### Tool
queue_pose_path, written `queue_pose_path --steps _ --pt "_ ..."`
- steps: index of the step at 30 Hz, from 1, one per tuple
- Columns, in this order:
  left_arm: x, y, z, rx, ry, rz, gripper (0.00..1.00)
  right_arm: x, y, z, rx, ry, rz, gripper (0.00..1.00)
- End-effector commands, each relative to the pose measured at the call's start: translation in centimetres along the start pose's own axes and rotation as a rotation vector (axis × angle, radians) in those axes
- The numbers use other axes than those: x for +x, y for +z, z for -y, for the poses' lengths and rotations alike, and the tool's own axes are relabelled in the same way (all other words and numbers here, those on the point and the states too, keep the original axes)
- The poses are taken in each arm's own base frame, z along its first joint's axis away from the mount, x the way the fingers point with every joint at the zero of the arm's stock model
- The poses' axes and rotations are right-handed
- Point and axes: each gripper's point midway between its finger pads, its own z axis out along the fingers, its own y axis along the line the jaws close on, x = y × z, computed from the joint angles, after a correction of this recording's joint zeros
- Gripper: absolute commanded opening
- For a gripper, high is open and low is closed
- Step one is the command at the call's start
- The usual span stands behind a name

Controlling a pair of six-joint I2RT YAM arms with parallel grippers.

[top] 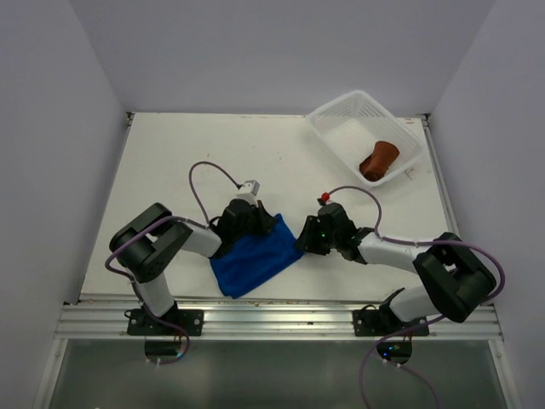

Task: Roll the towels
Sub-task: Roll the towel

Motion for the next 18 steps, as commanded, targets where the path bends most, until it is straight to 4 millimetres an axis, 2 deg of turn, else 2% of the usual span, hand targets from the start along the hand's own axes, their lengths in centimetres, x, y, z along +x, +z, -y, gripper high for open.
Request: queue_pose_path --steps 1,6,10,16,18 --pt "0.8 -0.7 -1.7 -0.072 0.016 -0.008 0.00 1.6 0.1 1.0 0.000 -0.018 -0.047 0.39" --pt "0.3 -0.7 -1.6 -0.071 0.014 0.007 0.00 1.9 0.0 1.6 0.021 -0.045 -0.057 0.34" --pt "-0.1 -0.8 -1.6 -0.084 0.012 0.017 0.00 2.2 -0.2 1.6 0.025 -0.092 -0.073 0.26" --pt "-1.2 -0.7 -1.1 -0.093 -0.018 0.017 0.00 2.7 -0.4 1.3 0.052 -0.209 -0.043 0.07" --pt "-2.2 -0.6 -0.6 -0.090 -0.034 0.027 0.01 3.1 -0.6 0.7 0.057 -0.261 -0.024 0.00"
